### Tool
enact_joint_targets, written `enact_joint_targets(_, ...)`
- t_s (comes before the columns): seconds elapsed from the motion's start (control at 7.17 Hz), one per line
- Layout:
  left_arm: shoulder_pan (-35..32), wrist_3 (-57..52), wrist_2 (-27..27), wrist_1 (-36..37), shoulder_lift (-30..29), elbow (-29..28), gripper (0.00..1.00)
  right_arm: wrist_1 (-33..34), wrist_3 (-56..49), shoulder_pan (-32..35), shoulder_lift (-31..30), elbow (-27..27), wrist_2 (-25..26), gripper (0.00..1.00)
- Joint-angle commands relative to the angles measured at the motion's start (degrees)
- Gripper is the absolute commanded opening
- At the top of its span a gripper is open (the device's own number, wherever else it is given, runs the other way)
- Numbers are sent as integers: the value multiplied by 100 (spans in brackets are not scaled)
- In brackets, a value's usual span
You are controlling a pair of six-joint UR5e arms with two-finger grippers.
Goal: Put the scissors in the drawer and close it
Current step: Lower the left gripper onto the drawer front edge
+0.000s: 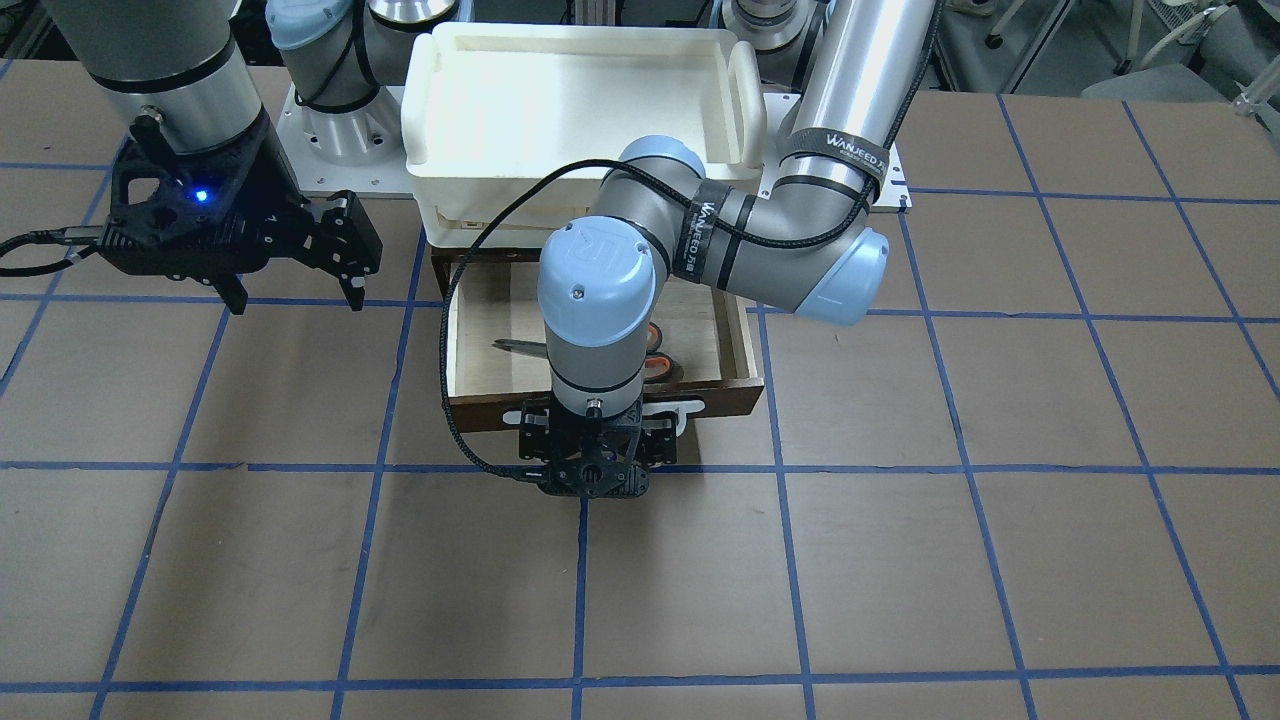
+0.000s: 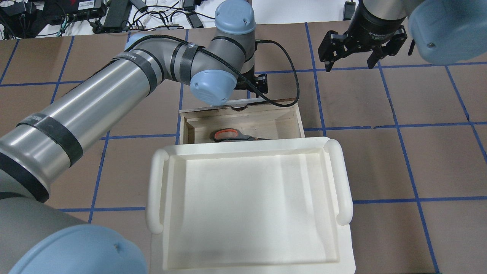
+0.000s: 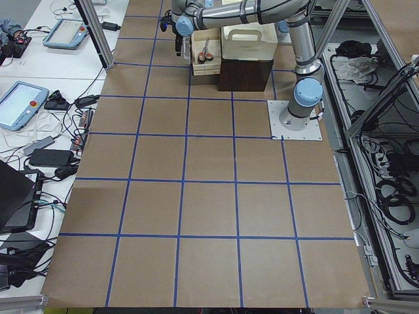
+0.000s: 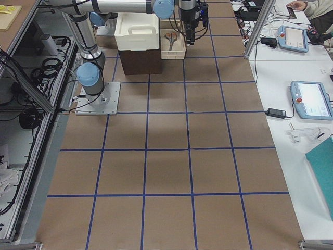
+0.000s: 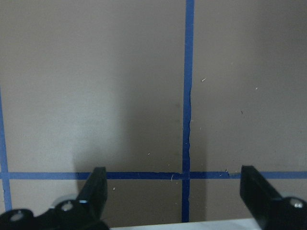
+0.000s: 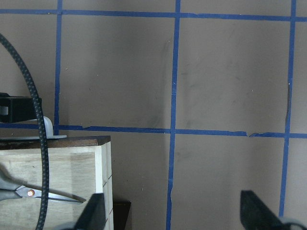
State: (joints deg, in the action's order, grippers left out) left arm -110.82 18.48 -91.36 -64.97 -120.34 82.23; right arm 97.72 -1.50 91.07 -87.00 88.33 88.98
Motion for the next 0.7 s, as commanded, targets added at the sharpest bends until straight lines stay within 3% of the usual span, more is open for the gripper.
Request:
enact_joint_targets(0.0, -1, -11, 206, -575, 28, -5, 100, 2, 0, -2, -1, 0, -3, 100)
enact_joint_targets(0.56, 34, -11, 618, -1797, 257, 38, 100, 10, -17, 7, -1, 0, 6, 100)
